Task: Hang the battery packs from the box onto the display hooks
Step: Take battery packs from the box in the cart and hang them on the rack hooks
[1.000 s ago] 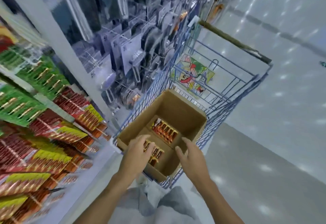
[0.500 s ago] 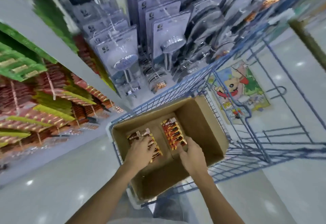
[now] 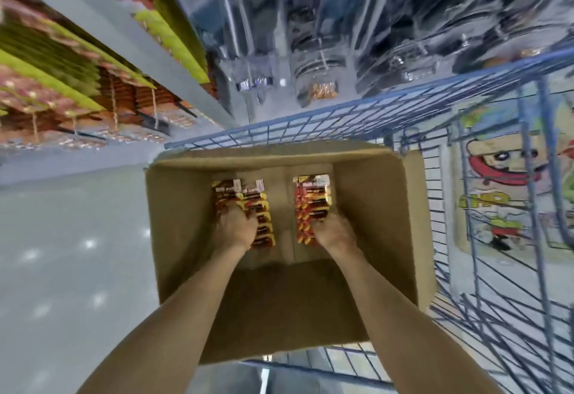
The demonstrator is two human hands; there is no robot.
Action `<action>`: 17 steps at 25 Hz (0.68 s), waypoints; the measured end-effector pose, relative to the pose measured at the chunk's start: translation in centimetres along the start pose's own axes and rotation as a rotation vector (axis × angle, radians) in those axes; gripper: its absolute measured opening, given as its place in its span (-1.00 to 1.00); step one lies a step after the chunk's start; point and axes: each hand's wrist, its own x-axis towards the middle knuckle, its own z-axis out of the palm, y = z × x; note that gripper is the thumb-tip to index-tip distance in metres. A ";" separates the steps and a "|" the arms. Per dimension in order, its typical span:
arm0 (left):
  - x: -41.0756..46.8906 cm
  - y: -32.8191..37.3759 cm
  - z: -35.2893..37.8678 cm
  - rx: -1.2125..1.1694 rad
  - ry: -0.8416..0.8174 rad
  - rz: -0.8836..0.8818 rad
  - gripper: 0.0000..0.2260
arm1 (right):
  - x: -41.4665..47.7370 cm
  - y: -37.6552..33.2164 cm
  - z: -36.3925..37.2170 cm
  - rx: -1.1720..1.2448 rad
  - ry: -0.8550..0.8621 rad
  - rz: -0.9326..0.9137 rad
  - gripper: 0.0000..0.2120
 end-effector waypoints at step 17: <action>4.4 -4.2 5.6 -0.265 0.193 -0.144 -0.16 | 5.1 1.3 6.1 0.183 0.248 -0.016 -0.22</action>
